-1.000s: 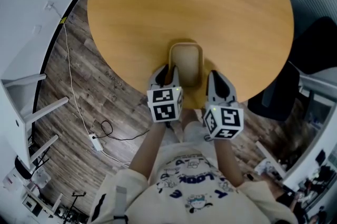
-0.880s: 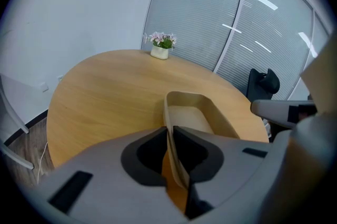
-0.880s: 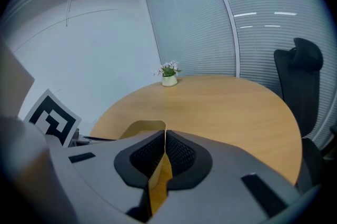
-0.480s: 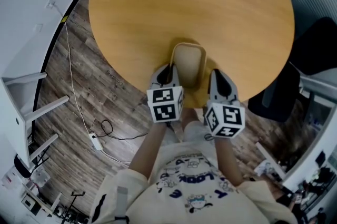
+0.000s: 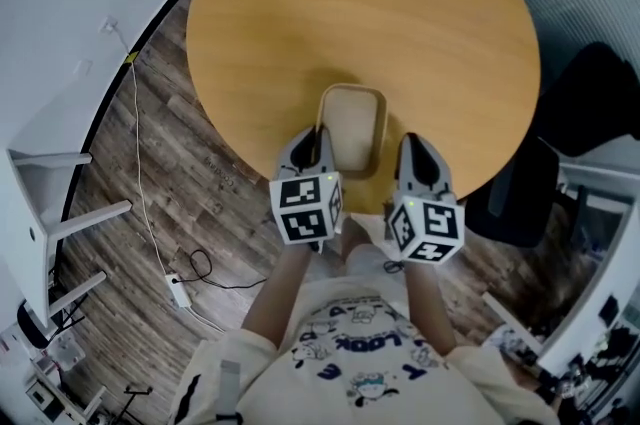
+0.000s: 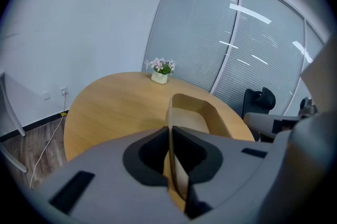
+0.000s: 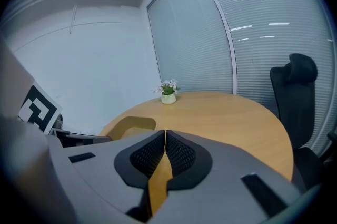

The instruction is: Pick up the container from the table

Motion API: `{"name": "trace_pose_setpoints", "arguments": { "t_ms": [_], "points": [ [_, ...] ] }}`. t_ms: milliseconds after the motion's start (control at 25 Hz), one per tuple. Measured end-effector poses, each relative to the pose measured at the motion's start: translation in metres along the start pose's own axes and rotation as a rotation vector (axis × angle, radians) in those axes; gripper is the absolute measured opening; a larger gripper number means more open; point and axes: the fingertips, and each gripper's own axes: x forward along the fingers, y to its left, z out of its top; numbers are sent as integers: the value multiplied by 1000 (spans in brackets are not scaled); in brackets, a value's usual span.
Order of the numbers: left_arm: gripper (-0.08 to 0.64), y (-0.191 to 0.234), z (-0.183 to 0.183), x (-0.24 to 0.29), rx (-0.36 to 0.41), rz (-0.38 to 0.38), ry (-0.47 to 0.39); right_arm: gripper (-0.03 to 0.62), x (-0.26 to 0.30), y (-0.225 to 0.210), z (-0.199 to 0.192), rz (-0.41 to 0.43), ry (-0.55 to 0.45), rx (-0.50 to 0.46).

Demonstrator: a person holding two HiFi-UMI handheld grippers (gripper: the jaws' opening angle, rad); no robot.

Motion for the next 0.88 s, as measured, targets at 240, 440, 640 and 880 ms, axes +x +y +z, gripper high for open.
{"name": "trace_pose_setpoints", "arguments": {
  "t_ms": [240,440,640,880],
  "points": [
    [20,-3,36,-20,3,-7,-83,11,-10,6,35,-2,-80,-14],
    [20,-7,69,-41,-3,-18,-164,11,-20,12,68,0,-151,-36],
    [20,-10,98,-67,-1,-31,-246,11,-34,22,95,9,-215,-59],
    [20,-11,130,-100,-3,-46,-344,12,-49,32,122,15,-287,-81]
  ]
}}
